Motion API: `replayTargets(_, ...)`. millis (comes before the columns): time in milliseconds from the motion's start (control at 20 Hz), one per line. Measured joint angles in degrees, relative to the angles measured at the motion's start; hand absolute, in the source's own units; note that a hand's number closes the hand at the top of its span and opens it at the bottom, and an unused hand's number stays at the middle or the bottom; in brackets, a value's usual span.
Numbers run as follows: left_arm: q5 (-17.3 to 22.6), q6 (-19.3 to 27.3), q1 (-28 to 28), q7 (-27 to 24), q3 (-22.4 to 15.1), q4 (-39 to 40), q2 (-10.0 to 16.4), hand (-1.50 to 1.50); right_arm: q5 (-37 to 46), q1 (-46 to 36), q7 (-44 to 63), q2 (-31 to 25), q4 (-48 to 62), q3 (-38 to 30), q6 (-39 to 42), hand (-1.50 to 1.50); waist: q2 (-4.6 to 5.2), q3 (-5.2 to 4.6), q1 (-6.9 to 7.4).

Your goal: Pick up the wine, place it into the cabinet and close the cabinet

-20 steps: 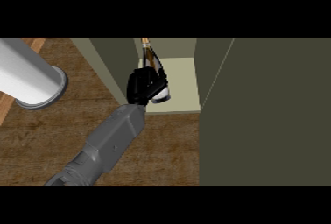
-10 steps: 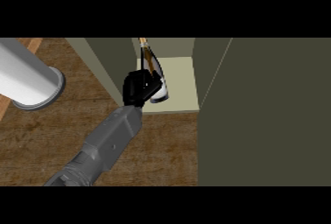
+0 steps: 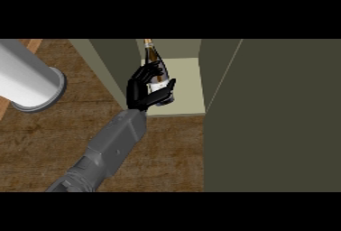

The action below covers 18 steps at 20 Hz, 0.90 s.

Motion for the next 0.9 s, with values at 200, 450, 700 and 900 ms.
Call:
replayTargets(200, -0.87, -0.54, 1.11, -0.84, -0.76, -2.59, 0.04, -1.50, 0.95, 0.73, -1.35, 0.08, 0.59, 0.01, 0.49, -1.50, -0.12, -0.06, 0.62)
replayTargets(450, -1.93, 1.70, 3.27, -0.68, -1.86, -7.19, 0.07, -1.50, 1.37, 2.36, -1.93, 0.17, -0.17, 0.00, 0.83, -1.50, -0.57, 0.05, 1.58)
replayTargets(700, -4.17, 5.83, 8.31, 1.79, -4.42, -17.49, 1.15, -1.50, -0.52, 2.64, -0.04, -0.64, -1.48, -1.13, 0.66, -1.50, -1.31, 0.34, 2.92)
replayTargets(900, -6.68, 8.93, 14.17, 5.69, -8.23, -30.04, 4.39, -1.50, 1.45, 2.56, 1.13, 0.57, -2.83, 0.90, -0.77, -1.50, -1.75, 0.51, 3.81)
